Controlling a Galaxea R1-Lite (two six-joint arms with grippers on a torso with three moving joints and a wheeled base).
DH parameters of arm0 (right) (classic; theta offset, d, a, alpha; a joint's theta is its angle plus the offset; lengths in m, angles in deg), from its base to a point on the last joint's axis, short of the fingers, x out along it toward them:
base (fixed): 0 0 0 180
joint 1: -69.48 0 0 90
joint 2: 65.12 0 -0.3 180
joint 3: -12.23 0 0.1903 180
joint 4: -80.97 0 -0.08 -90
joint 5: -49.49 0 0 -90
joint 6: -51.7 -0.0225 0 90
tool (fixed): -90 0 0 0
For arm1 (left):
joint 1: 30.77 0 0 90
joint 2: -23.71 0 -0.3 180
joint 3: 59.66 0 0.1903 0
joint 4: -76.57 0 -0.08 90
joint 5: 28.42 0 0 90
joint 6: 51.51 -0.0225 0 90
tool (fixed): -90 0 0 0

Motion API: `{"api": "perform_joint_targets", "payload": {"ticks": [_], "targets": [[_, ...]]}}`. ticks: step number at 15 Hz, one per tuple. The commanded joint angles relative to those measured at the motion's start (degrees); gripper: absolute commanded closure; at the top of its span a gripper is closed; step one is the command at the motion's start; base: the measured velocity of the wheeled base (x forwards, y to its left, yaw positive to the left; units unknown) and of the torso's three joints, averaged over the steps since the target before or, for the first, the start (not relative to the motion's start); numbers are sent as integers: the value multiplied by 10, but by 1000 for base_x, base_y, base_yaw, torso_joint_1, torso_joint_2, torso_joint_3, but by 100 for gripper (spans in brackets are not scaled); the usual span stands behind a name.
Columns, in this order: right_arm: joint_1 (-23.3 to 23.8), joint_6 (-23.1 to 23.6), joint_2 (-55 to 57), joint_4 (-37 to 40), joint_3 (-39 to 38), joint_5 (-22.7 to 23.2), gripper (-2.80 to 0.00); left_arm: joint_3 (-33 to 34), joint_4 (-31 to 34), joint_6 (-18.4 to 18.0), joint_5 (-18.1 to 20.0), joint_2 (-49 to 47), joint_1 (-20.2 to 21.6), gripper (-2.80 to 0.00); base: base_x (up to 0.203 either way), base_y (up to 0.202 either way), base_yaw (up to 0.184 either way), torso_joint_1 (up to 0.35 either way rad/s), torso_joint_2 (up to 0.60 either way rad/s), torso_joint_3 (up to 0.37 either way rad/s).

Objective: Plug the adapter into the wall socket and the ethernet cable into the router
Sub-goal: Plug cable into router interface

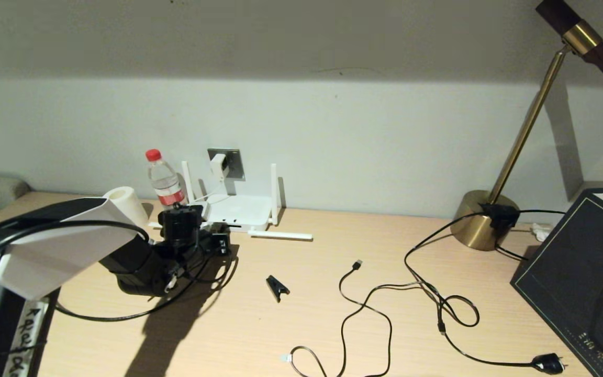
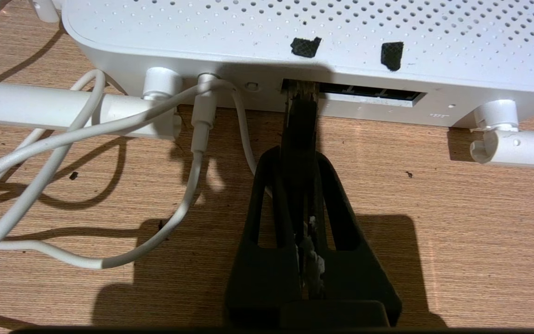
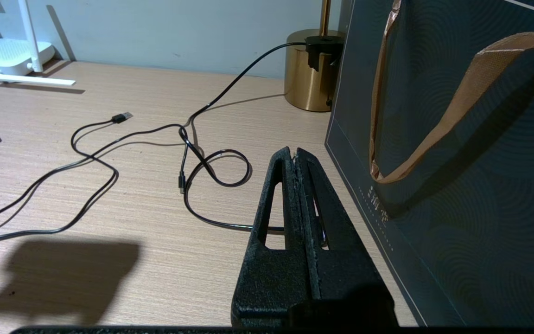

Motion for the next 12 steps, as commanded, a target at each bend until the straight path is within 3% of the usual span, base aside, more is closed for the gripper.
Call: {"api": "perform_joint_targets", "payload": {"ticks": [1,12], "targets": [[0,0,0,0,-20,0,0,-5,-4,0,0,-2,0,0,0,0,0,0,0,0],[0,0,0,0,-20,0,0,-3,-11,0,0,2,0,0,0,0,0,0,0,0]]}}
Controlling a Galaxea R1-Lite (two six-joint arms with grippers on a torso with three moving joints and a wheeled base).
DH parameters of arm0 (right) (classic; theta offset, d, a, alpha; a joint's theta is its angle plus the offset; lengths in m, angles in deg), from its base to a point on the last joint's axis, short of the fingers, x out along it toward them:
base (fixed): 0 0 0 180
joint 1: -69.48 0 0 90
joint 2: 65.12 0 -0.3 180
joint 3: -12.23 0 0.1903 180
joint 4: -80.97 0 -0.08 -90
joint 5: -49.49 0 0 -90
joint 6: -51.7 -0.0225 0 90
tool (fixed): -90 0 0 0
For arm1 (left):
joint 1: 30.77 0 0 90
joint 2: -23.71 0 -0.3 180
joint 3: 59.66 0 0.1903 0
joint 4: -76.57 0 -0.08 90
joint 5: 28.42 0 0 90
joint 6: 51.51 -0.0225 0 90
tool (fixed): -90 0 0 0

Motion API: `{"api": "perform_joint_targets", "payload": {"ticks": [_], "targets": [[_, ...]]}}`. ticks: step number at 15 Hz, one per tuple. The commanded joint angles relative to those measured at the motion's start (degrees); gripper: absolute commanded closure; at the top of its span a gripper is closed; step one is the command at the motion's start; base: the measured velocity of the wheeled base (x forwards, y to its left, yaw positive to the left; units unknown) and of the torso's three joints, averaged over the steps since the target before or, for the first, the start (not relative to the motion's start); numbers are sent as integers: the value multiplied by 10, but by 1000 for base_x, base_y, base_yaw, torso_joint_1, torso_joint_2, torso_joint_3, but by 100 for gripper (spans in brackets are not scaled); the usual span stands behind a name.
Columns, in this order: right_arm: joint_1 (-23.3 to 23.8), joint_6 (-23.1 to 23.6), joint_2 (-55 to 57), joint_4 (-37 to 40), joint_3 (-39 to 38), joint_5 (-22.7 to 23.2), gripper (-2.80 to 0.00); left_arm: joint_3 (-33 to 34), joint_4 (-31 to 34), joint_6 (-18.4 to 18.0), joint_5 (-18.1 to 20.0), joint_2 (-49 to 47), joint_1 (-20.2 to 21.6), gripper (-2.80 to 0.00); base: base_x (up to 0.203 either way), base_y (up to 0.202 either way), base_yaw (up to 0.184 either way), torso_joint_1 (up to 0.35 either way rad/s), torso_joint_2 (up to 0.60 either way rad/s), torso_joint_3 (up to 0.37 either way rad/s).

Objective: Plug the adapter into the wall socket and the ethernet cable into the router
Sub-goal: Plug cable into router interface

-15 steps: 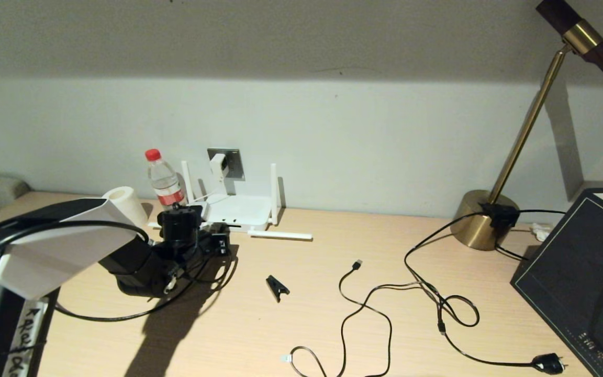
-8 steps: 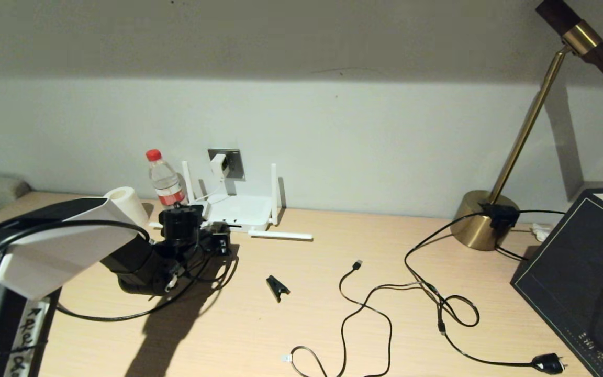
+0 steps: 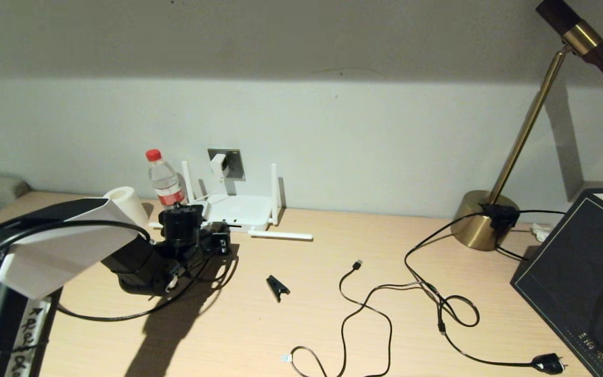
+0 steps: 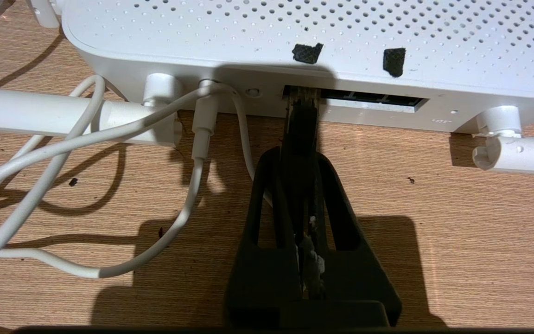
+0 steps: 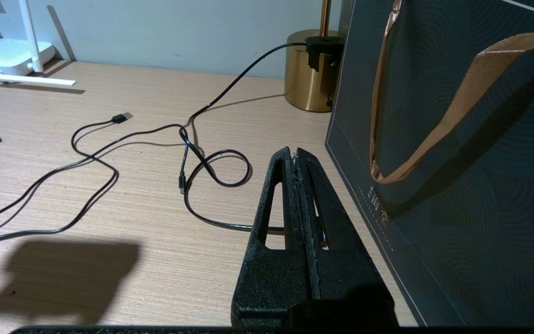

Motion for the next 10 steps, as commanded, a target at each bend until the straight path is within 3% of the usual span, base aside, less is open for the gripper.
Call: {"api": "perform_joint_targets", "payload": {"ticks": [1,7,8,10], "targets": [[0,1,0,0,-20,0,0,0,-4,0,0,3,0,0,0,0,0,0,0,0],[0,1,0,0,-20,0,0,-5,-6,1,4,0,-1,0,0,0,0,0,0,0],[0,0,0,0,-20,0,0,-5,-6,1,4,0,-1,-280,0,0,0,0,0,0],[0,0,0,0,-20,0,0,-5,-6,2,4,0,-1,-280,0,0,0,0,0,0]]}}
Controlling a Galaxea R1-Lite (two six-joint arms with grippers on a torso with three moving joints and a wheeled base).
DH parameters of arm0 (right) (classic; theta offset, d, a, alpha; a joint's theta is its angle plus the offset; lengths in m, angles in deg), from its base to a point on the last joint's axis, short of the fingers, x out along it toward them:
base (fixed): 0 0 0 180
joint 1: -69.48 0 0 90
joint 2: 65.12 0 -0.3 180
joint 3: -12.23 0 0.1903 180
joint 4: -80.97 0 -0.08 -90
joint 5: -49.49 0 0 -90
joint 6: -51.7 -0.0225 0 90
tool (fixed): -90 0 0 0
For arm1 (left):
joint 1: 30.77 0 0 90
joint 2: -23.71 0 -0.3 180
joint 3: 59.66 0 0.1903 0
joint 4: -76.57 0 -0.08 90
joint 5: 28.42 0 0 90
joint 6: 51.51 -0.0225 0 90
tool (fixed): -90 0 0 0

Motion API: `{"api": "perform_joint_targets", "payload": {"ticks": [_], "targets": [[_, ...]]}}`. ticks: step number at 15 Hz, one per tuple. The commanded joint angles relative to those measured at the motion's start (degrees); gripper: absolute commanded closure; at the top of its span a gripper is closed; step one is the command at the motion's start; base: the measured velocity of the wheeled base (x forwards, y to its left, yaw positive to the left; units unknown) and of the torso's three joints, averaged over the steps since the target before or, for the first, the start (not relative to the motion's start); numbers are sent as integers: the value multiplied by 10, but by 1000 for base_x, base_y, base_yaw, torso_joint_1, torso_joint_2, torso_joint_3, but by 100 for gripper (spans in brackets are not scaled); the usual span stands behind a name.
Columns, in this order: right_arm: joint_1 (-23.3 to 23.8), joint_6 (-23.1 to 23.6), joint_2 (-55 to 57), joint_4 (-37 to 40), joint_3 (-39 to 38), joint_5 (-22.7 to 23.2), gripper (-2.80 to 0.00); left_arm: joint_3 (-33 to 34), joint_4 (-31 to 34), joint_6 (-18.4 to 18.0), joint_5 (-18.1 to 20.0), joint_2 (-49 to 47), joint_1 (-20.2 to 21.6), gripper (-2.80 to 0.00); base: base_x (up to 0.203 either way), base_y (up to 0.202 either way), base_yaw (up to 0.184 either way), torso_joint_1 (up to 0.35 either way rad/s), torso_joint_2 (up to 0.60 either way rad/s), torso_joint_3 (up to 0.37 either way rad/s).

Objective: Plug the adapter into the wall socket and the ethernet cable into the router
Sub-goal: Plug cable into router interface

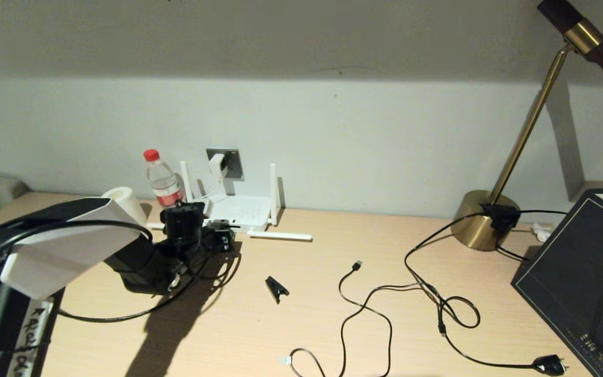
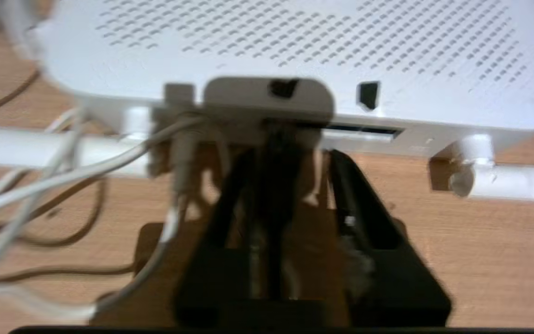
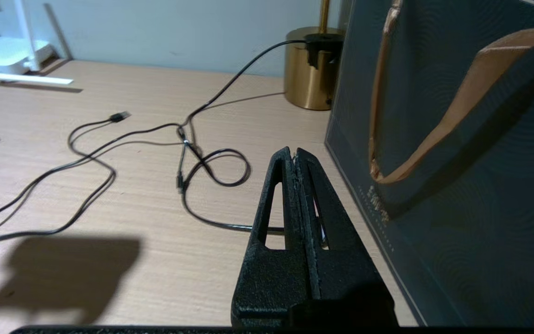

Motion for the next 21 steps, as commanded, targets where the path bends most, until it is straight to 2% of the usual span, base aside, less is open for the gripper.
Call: {"api": "perform_joint_targets", "payload": {"ticks": [1,10,14,21], "targets": [[0,0,0,0,-20,0,0,1,3,1,-1,0,1,-280,0,0,0,0,0,0],[0,0,0,0,-20,0,0,16,-1,1,-2,17,0,-280,0,0,0,0,0,0],[0,0,0,0,-20,0,0,73,-48,-3,-3,51,-2,-280,0,0,0,0,0,0],[0,0,0,0,-20,0,0,169,-66,-5,-3,137,-17,-280,0,0,0,0,0,0]]}}
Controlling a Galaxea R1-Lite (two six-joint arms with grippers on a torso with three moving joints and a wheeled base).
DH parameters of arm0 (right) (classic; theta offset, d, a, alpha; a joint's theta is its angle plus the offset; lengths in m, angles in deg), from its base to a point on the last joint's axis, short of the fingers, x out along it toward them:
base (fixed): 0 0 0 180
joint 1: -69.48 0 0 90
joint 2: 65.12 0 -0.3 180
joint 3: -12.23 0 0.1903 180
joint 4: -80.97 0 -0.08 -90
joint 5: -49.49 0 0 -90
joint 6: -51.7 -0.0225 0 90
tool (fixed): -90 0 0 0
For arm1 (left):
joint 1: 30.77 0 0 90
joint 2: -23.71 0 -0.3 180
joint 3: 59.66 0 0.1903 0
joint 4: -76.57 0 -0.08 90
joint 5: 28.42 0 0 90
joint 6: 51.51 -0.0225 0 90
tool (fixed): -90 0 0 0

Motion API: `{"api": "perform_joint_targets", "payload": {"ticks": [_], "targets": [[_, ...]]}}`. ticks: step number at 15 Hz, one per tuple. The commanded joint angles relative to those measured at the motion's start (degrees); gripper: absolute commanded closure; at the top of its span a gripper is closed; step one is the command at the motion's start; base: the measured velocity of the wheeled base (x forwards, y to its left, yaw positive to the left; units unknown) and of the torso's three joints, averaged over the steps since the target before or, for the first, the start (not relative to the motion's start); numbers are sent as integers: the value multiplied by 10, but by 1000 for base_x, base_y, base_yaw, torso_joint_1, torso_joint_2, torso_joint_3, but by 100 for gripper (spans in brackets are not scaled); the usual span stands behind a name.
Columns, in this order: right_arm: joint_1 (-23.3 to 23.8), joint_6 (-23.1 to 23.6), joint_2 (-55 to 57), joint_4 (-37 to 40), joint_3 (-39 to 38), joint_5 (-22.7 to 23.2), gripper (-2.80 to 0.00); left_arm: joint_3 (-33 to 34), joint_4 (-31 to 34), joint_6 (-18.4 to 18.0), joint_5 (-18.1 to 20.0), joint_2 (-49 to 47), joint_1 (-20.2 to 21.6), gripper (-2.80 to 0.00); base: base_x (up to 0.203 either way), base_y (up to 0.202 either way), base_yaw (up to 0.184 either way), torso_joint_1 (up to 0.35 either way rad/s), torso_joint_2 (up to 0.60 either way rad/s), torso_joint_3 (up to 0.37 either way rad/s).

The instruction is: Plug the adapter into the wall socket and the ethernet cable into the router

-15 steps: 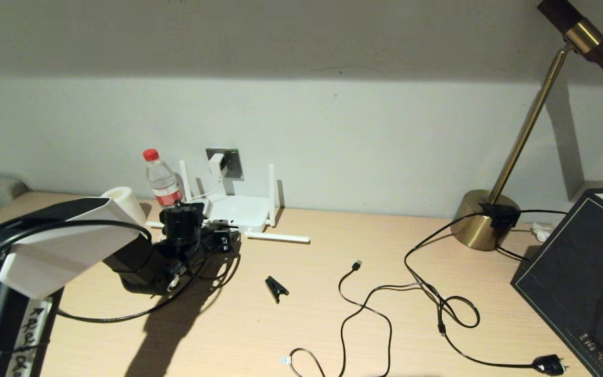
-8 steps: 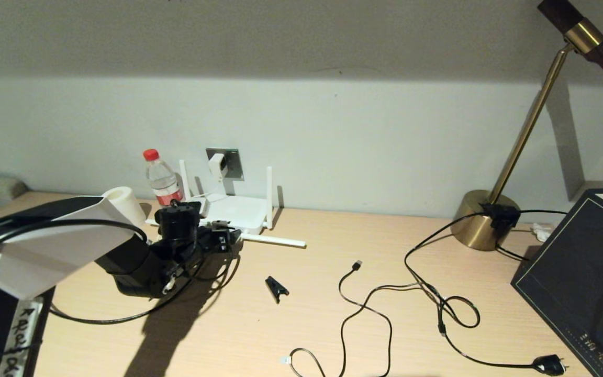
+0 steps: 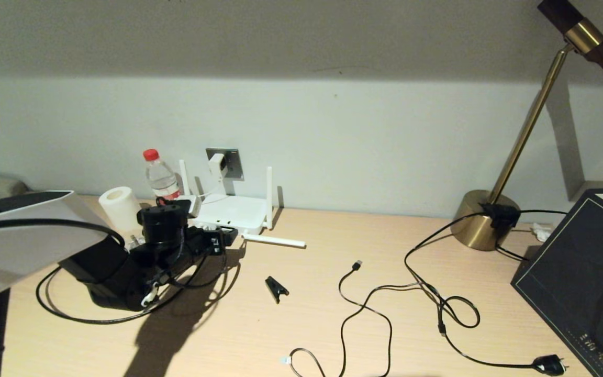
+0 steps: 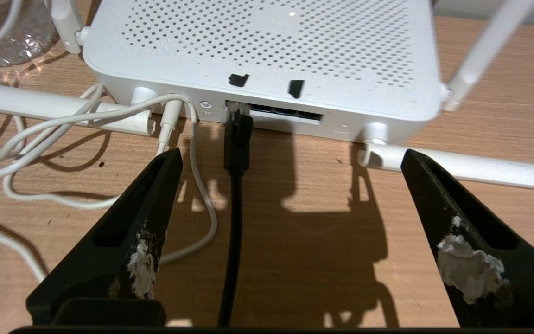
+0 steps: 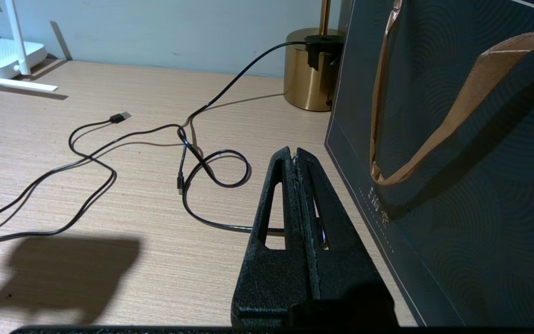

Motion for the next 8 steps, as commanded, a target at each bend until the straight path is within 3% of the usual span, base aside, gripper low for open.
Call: {"api": "perform_joint_targets", "payload": {"ticks": [1,8], "targets": [[0,1,0,0,-20,0,0,35,-10,0,-2,40,-9,-280,0,0,0,0,0,0],[0,0,0,0,-20,0,0,117,-35,-3,-9,161,-38,-280,0,0,0,0,0,0]]}}
